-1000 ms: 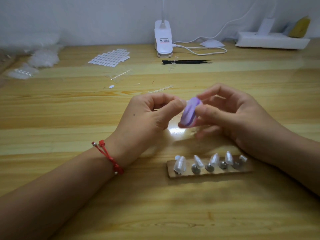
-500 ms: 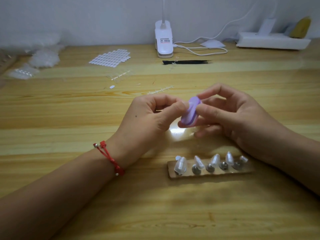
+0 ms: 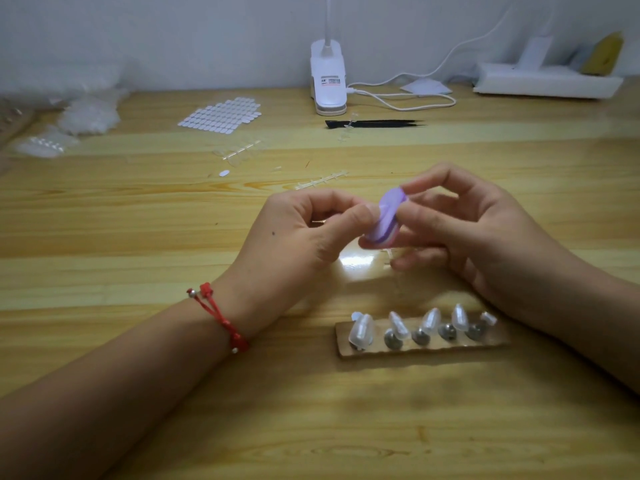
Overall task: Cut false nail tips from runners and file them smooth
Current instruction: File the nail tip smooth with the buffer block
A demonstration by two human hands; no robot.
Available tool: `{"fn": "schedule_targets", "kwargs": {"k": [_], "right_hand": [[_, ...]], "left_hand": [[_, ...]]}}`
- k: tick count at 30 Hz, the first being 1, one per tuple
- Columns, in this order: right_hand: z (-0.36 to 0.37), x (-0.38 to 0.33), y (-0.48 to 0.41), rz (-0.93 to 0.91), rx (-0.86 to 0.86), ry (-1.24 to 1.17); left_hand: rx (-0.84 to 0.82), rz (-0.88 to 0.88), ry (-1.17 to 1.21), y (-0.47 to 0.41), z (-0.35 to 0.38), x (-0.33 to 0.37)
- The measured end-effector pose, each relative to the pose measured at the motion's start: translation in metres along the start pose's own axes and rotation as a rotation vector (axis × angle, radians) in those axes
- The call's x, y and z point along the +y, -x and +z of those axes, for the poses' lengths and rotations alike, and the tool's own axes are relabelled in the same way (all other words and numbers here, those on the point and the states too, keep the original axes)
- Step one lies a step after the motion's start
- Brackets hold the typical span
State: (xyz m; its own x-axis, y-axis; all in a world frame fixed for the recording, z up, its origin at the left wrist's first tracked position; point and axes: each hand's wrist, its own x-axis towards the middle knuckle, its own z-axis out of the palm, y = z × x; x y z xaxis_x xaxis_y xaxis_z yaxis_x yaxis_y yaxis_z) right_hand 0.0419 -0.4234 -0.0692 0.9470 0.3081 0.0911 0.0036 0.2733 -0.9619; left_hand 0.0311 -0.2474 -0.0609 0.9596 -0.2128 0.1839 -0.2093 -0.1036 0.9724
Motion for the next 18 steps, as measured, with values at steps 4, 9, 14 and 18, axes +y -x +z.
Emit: {"fn": "schedule_targets", "kwargs": {"k": [4, 9, 14, 18], "right_hand": [[-0.0029, -0.0011, -0.0007, 0.005, 0.067, -0.078], [-0.0018, -0.0020, -0.0013, 0.029, 0.063, -0.099], [-0.0010, -0.0030, -0.0015, 0.063, 0.010, -0.060], [-0.0024, -0.0031, -0.0015, 0.042, 0.064, -0.127]], "left_hand": [[0.005, -0.015, 0.009, -0.0001, -0.0005, -0.0008], [0.005, -0.020, -0.003, -0.0005, -0.0006, -0.0011], [0.022, -0.031, 0.007, -0.0014, -0.0018, -0.0018], [0.030, -0.035, 0.005, -0.0009, -0.0010, -0.0018]]}}
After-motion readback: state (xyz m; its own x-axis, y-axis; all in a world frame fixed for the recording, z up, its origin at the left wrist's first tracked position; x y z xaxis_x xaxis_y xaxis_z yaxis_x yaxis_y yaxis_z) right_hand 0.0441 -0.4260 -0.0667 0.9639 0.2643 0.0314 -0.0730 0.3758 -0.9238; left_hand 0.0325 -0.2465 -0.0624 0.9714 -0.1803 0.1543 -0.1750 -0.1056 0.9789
